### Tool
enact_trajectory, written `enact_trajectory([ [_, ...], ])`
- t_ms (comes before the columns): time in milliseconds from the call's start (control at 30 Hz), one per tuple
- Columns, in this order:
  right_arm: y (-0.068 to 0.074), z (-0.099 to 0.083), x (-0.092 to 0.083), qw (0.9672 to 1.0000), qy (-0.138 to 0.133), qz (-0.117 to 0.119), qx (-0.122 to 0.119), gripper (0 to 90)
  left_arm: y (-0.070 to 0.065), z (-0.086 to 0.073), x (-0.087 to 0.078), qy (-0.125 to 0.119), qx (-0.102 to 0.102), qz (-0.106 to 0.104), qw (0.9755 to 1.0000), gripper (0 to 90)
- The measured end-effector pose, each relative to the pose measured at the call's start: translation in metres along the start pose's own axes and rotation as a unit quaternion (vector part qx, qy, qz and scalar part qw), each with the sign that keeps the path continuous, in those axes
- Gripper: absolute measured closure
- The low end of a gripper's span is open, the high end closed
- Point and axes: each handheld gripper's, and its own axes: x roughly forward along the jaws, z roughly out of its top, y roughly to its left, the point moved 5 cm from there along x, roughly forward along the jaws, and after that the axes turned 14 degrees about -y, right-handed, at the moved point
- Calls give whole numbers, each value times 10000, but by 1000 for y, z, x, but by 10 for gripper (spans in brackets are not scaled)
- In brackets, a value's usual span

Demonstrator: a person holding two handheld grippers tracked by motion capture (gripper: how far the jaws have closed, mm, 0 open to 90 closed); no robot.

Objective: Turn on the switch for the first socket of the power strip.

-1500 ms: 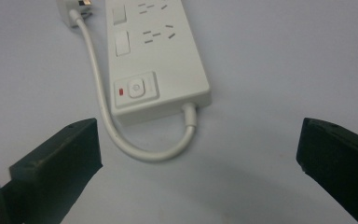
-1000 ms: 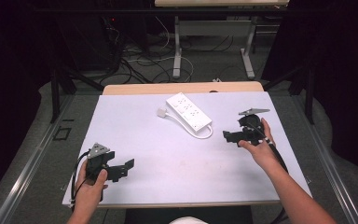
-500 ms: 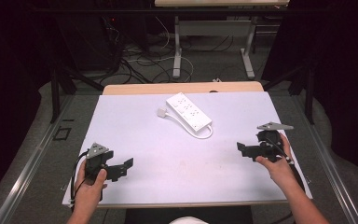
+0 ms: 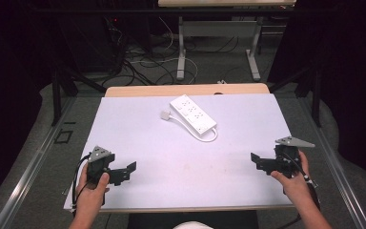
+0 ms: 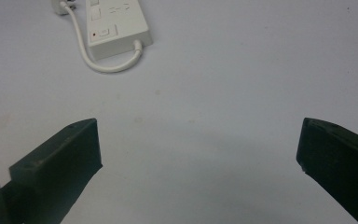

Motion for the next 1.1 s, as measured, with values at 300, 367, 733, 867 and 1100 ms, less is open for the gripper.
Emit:
enact_trajectory([
  [300, -10, -13, -2, 9997, -146, -56, 179, 0, 2, -2, 1, -25, 48, 16, 10000, 30],
  [367, -12, -15, -2, 9997, -148, -73, 167, 0, 3, -2, 2, -37, 49, 16, 10000, 12],
  [733, -29, -26, 1, 9989, -122, -285, 357, 0, 11, -7, 4, -21, 55, 79, 10000, 3],
  [867, -34, -30, 3, 9986, -72, -360, 389, 0, 12, -8, 5, -29, 47, 84, 9999, 3],
  [1100, -43, -35, 5, 9977, -21, -452, 502, 0, 14, -10, 6, -50, 68, 102, 9999, 3],
])
